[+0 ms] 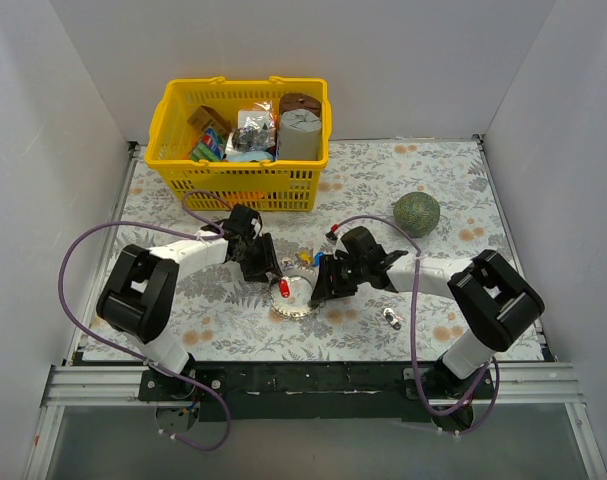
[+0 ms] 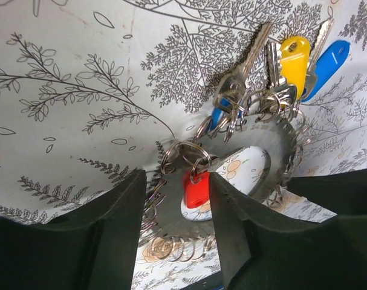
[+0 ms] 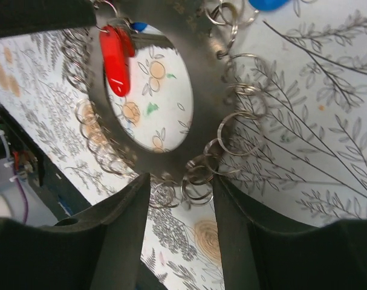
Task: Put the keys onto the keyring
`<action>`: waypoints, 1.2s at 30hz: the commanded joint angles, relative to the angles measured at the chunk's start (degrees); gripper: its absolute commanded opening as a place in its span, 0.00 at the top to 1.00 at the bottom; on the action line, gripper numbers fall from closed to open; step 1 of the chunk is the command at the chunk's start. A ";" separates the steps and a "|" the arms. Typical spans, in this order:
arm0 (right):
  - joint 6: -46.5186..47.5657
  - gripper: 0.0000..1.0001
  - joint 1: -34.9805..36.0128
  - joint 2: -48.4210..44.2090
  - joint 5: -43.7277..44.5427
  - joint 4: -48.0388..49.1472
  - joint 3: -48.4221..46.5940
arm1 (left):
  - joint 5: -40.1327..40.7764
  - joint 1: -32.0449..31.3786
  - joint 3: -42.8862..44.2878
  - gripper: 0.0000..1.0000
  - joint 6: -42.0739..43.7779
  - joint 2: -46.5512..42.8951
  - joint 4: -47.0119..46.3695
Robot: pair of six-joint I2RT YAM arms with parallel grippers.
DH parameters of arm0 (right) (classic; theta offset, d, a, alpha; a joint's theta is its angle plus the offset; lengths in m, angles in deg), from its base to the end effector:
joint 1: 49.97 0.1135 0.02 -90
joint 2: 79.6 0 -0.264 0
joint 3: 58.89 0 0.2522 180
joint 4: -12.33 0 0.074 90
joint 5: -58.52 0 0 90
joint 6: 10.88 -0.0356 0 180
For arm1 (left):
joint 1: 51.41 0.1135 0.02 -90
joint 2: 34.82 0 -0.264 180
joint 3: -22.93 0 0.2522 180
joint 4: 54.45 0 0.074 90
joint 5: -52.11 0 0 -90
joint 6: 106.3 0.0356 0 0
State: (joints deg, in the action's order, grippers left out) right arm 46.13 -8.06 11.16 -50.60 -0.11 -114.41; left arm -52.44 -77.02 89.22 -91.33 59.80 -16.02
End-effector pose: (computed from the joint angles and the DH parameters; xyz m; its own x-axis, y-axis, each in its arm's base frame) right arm 0.2169 0.2104 0.1524 -0.8945 -0.1116 -0.4328 -0.3674 0.7351 0.5697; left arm 0.2721 -0.1404 0.1573 -0.7046 -0.6992 0.1211 -0.6693 0.5981 -0.4408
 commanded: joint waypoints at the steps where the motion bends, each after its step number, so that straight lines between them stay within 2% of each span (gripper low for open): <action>1: -3.22 0.46 -0.25 3.62 -3.56 6.32 -1.47 | -1.45 -0.59 -2.96 0.57 -0.91 -2.43 -0.93; 10: -0.06 0.47 -0.95 10.48 -3.30 2.81 -12.90 | -2.07 -3.57 -7.88 0.64 -4.25 -7.09 -1.37; 18: 5.65 0.46 -1.22 13.04 -2.34 -1.22 -23.01 | 0.65 -8.14 -8.06 0.61 -6.71 -11.30 2.66; 23: 7.41 0.44 -1.39 9.79 4.69 -7.20 -22.41 | 7.07 -8.14 -5.43 0.50 -5.05 -14.12 7.41; 27: 9.00 0.39 -1.66 5.93 10.92 -10.10 -19.51 | 7.95 -8.14 -3.06 0.48 -3.99 -14.74 8.73; 32: 9.53 0.38 -2.01 0.92 12.08 -11.52 -15.90 | 8.83 -8.06 0.72 0.47 -1.71 -12.55 8.99; 36: 9.27 0.39 -2.01 -1.55 9.37 -11.43 -13.09 | 9.01 -7.79 3.89 0.46 0.66 -9.39 9.52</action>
State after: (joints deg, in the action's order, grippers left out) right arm 54.52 -9.90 12.55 -40.56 -10.76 -129.82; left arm -45.03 -85.24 88.98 -93.71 48.31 -7.63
